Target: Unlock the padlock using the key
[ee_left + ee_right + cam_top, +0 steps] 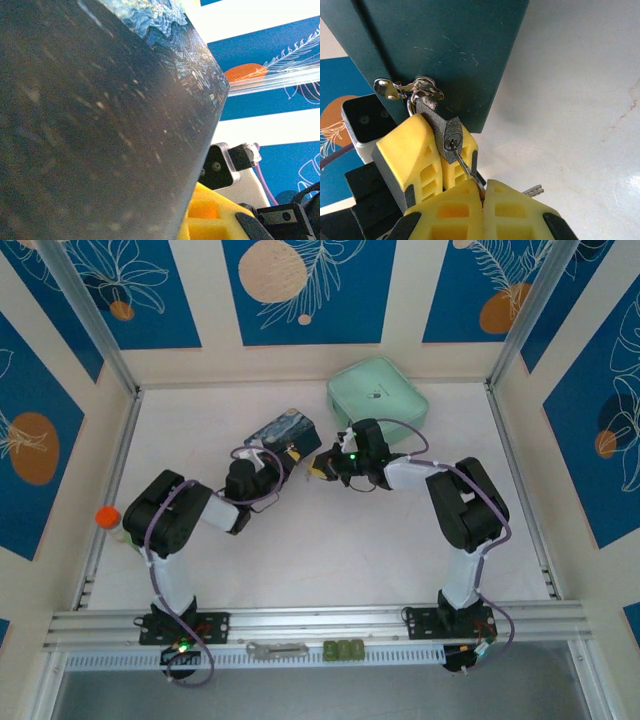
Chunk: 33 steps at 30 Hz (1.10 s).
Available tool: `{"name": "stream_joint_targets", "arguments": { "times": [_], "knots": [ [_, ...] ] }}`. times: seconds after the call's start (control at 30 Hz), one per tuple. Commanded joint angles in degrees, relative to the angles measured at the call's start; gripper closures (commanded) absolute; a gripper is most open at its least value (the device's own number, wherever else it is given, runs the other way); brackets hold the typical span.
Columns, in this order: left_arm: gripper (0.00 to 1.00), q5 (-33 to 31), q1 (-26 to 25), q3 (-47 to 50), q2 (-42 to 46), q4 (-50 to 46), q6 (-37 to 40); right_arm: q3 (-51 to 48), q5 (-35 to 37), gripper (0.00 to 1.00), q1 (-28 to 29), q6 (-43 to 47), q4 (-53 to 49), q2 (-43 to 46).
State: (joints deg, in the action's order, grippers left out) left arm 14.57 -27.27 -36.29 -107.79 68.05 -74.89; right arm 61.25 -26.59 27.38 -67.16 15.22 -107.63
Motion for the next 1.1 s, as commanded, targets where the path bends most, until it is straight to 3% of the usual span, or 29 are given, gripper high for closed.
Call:
{"name": "stream_joint_targets", "arguments": {
  "times": [0.0, 0.5, 0.8, 1.07],
  "knots": [
    [1.00, 15.7, -7.1, -0.2, 2.6, 2.8, 0.5, 5.4, 0.8, 1.00, 1.9, 3.5, 8.4, 1.5],
    [1.00, 13.0, -2.6, -1.3, 2.8, -0.8, 1.9, -6.1, -0.5, 1.00, 0.3, 11.6, 5.6, 6.7],
    [1.00, 13.8, -2.1, -2.2, 1.5, 0.6, 0.5, -8.7, -4.0, 1.00, -0.9, 8.9, 11.2, 6.2],
    [1.00, 9.8, -2.0, -0.8, 2.7, -1.2, 2.5, -14.0, 1.6, 1.00, -1.6, 6.1, 6.7, 10.8]
  ]
}}
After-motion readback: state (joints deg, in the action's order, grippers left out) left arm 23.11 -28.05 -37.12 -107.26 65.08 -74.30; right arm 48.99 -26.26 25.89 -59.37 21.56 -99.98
